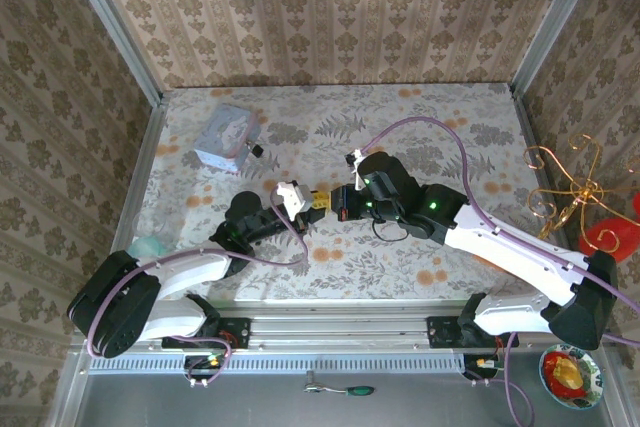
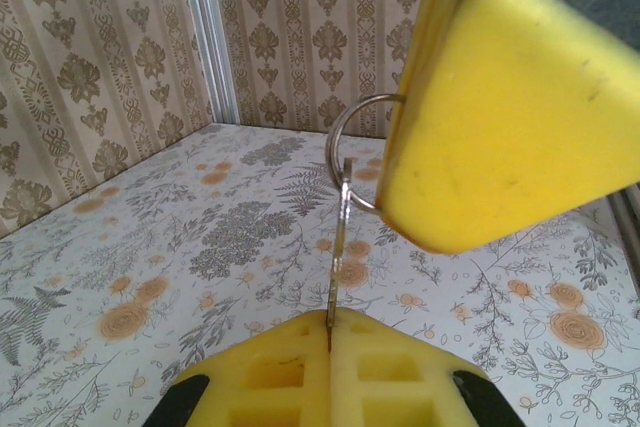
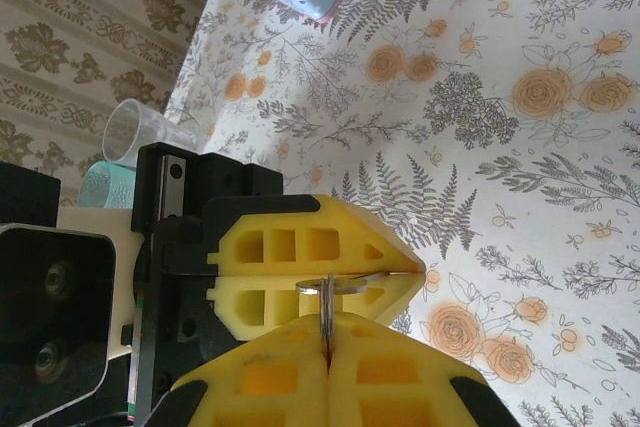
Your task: Unlock the padlock with the key
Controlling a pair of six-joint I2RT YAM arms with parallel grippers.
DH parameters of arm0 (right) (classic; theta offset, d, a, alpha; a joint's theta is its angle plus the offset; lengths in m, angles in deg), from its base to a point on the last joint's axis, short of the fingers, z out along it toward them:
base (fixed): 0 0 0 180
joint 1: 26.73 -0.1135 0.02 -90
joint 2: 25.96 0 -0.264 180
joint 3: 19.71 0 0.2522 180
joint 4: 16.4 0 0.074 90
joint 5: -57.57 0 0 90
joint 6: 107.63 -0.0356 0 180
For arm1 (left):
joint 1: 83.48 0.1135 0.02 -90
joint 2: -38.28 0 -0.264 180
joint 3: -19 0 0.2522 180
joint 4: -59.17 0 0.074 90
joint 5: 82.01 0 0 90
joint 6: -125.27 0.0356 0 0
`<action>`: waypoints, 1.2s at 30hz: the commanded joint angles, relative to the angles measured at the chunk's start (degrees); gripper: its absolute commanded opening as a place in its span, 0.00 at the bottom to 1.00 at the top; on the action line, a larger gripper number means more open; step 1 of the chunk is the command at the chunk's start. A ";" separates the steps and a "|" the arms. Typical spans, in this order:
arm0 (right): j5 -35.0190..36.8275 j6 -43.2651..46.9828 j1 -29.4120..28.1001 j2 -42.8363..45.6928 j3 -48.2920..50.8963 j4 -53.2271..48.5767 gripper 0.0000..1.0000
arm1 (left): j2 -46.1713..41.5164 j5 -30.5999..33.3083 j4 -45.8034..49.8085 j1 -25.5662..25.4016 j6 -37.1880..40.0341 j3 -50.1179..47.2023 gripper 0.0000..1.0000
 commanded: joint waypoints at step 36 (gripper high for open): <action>-7.65 -26.22 7.30 -3.35 3.62 -0.22 0.31 | 1.92 19.94 19.73 -8.99 23.77 6.20 0.00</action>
